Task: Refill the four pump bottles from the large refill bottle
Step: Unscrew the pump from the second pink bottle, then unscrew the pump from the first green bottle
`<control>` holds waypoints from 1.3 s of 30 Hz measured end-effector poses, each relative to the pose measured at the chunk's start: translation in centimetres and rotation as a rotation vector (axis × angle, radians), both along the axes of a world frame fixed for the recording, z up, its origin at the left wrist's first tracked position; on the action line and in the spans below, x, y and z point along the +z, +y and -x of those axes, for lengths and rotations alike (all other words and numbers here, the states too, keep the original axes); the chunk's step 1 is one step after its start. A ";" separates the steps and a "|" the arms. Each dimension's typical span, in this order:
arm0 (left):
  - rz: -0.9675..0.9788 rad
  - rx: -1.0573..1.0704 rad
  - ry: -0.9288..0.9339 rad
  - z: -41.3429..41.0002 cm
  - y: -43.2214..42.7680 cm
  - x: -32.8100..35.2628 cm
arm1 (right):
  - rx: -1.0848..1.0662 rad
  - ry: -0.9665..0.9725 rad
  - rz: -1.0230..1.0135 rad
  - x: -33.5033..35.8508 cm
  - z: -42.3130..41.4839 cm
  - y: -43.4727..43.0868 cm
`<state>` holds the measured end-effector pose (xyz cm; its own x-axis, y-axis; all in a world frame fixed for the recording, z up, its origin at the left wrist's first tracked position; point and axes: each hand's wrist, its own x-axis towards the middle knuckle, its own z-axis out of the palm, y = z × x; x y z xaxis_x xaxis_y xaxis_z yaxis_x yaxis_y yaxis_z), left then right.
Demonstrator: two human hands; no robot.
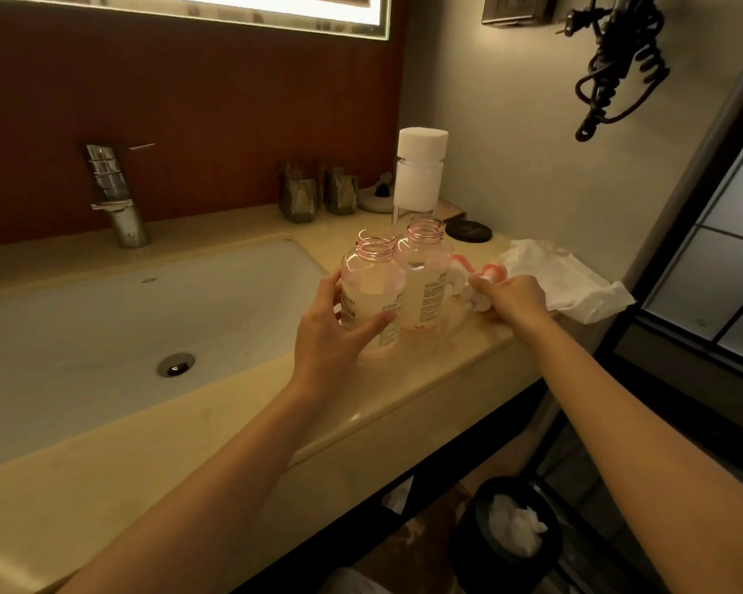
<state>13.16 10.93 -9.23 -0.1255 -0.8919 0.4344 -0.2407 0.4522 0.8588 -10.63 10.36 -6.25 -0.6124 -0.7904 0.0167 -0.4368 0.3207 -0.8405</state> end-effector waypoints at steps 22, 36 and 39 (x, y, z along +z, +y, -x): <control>-0.051 0.067 0.038 0.4 1.0 0.7 | 0.084 0.148 0.057 -0.6 1.4 2.1; -0.005 0.155 0.091 -1.7 3.1 2.6 | 0.101 0.141 0.400 3.2 -3.0 3.9; 0.019 0.183 0.116 -2.9 3.8 3.6 | 0.170 0.111 0.453 4.7 -5.4 4.5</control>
<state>16.04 14.76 -5.58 0.0899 -0.8869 0.4531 -0.2202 0.4260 0.8775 -5.22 14.86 -1.57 -0.4509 -0.7768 0.4396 -0.5460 -0.1497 -0.8243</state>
